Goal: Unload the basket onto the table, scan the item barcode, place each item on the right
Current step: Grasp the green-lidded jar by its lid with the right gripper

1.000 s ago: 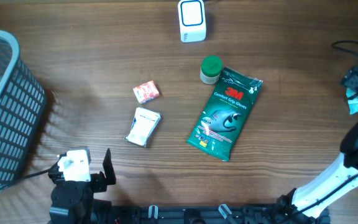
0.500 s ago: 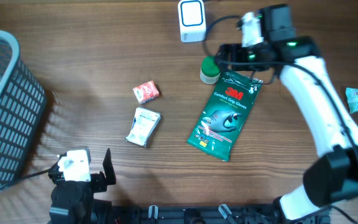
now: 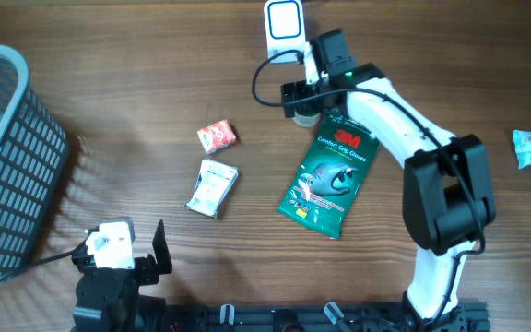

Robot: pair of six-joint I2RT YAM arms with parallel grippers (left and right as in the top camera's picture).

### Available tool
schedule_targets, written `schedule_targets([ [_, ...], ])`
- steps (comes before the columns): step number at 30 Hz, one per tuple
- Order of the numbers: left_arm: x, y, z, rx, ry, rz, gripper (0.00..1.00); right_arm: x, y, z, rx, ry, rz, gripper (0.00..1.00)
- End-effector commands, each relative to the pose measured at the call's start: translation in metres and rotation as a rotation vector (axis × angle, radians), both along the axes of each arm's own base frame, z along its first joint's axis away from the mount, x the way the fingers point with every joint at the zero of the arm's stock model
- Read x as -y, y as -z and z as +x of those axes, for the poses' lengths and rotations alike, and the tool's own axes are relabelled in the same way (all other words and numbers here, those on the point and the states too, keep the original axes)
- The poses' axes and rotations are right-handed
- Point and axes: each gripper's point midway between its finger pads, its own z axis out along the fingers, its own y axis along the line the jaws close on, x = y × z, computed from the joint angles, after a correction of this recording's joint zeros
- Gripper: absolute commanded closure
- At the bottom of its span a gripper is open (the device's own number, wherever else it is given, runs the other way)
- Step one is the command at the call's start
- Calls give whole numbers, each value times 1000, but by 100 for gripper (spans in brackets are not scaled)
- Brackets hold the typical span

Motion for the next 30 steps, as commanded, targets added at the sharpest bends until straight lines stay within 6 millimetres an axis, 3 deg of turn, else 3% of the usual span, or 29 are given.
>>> schedule_targets([
  [1,2,-1,0,7,10,-10,0,21,18,4,-8,142,-92,1],
  [4,2,-1,0,7,10,-10,0,19,16,4,-25,224,-53,26],
  [7,2,-1,0,7,10,-10,0,19,13,0,-58,276,-37,37],
  [11,2,-1,0,7,10,-10,0,21,1,-11,-142,417,-10,37],
  [13,2,-1,0,7,10,-10,0,12,-7,-14,-161,486,23,37],
  [15,2,-1,0,7,10,-10,0,1,-7,-22,-191,625,71,36],
  [17,2,-1,0,7,10,-10,0,3,-6,-29,-186,823,79,35],
  [19,2,-1,0,7,10,-10,0,11,-7,-44,-110,1091,50,26],
  [21,2,-1,0,7,10,-10,0,7,-9,-53,-67,1188,53,4],
  [25,2,-1,0,7,10,-10,0,-32,-21,-69,-81,1048,50,0],
  [28,2,-1,0,7,10,-10,0,-33,-60,-79,-67,857,-48,0],
  [29,2,-1,0,7,10,-10,0,-35,-88,-78,-32,633,-115,0],
  [30,2,-1,0,7,10,-10,0,-38,-103,-77,-5,460,-155,0],
])
